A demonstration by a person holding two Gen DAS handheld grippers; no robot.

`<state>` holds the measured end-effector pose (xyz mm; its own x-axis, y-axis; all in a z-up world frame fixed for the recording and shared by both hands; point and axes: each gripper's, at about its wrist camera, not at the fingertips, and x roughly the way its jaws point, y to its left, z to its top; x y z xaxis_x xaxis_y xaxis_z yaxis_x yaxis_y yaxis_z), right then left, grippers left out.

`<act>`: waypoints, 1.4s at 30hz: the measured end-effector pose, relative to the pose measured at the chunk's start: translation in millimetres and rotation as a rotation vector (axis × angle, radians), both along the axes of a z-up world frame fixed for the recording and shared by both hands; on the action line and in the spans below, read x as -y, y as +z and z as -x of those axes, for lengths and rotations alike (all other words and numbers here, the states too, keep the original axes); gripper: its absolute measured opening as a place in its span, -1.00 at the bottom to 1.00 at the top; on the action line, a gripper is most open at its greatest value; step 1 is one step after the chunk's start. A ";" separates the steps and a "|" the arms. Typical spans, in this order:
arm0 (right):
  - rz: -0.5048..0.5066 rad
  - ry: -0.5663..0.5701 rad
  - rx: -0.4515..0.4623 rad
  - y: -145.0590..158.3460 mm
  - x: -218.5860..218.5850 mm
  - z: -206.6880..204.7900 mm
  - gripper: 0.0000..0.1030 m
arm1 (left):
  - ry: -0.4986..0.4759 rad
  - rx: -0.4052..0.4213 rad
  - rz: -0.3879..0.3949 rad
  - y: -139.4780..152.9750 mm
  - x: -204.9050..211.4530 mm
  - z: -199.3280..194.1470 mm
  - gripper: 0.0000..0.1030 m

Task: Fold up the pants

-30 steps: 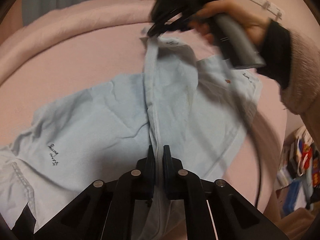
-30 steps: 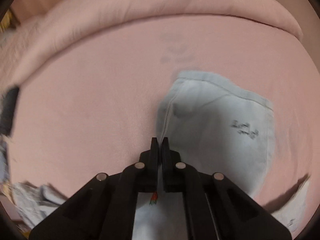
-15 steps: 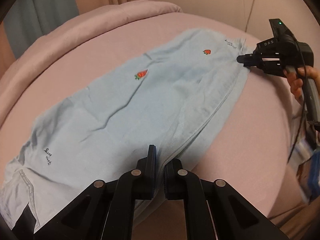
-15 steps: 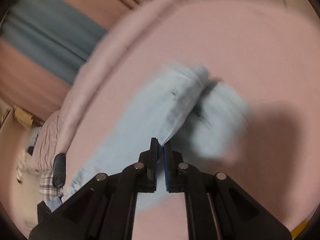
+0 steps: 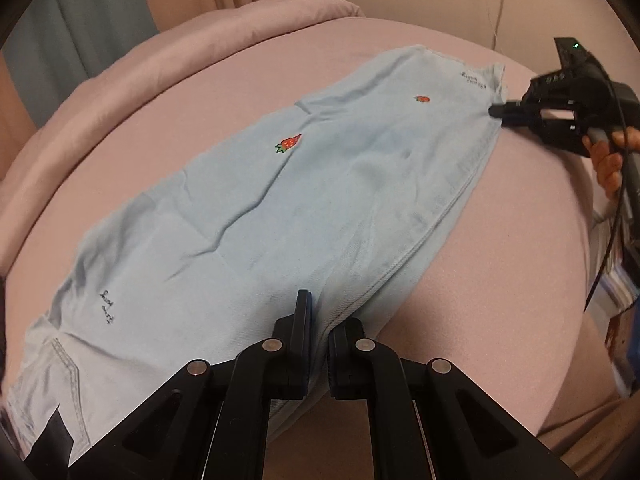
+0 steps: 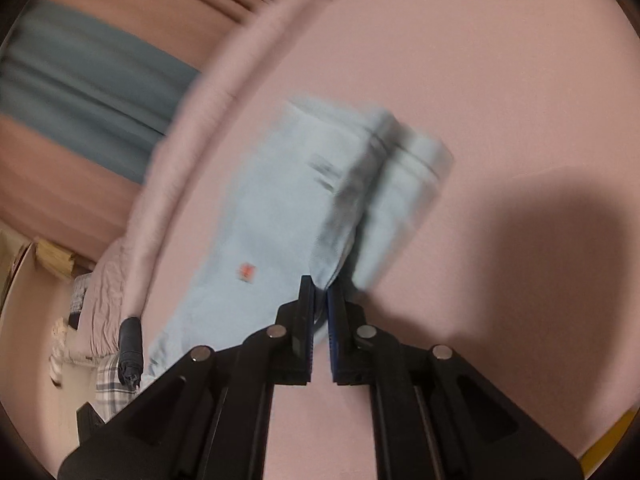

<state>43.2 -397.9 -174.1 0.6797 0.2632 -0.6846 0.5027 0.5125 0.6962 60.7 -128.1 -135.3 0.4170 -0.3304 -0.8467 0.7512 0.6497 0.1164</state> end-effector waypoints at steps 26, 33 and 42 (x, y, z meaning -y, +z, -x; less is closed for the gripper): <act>0.031 0.552 0.088 8.6 89.1 -155.9 -0.32 | 0.158 -0.285 0.254 -2.3 43.9 -68.5 0.06; 0.525 0.865 0.337 69.0 10.9 -95.4 -0.67 | 0.135 -0.269 0.235 -1.4 45.5 -66.3 0.06; 0.677 1.038 0.376 79.2 -43.1 -30.2 -0.40 | 0.137 -0.245 0.208 -1.7 49.7 -62.1 0.07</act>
